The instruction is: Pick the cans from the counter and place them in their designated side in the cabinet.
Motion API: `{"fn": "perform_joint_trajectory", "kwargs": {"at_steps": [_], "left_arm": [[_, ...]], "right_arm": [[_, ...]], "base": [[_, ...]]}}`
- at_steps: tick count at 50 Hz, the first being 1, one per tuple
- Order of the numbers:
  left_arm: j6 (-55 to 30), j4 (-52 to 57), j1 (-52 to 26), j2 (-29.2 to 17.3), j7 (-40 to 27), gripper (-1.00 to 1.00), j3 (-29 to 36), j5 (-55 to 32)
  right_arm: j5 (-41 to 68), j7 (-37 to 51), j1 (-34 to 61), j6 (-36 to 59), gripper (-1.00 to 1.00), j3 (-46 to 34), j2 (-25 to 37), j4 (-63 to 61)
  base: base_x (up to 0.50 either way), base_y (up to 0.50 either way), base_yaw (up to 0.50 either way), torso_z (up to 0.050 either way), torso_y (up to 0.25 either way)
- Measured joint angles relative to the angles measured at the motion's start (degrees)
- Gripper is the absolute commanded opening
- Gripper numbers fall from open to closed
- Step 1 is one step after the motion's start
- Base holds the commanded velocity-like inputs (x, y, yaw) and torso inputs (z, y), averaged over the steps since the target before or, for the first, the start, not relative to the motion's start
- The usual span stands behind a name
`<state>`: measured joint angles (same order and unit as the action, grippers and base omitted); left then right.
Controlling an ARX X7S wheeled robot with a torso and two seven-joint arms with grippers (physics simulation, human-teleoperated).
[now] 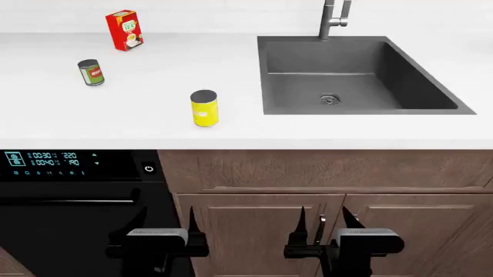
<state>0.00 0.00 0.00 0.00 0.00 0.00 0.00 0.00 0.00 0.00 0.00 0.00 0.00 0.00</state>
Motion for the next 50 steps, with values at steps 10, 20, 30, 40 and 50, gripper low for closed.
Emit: {"fn": "perform_joint_trajectory", "kwargs": {"at_steps": [10,20,30,40,50], "left_arm": [[-0.05,-0.13,-0.02,-1.1,-0.99,1.0,1.46,-0.88],[0.25,-0.38,0.04,-2.56,-1.92,1.0,2.73,-2.03],[0.55,-0.43,0.01,-3.55,-2.88,1.0,3.84,-2.89],[-0.95,1.12,-0.29,-4.66,-3.31,1.0,4.62,-4.23],[-12.0,14.32,-2.66,-7.37,-3.13,1.0,3.81,-8.96]], "right_arm": [[0.98,1.26,0.51,0.17,1.0,-1.59,1.17,0.44],[2.03,2.82,0.76,0.32,1.0,-3.39,2.26,0.44],[2.96,4.02,0.8,0.06,1.0,-4.7,3.26,0.38],[4.17,4.84,0.58,2.81,1.0,-5.51,4.54,-3.07],[7.5,4.34,5.7,20.82,1.0,-5.92,8.03,-17.94]], "base": [[0.0,0.12,0.0,0.0,0.0],[0.0,0.48,0.0,0.0,0.0],[0.0,0.48,0.0,0.0,0.0],[0.0,0.12,0.0,0.0,0.0],[0.0,0.0,0.0,0.0,0.0]]}}
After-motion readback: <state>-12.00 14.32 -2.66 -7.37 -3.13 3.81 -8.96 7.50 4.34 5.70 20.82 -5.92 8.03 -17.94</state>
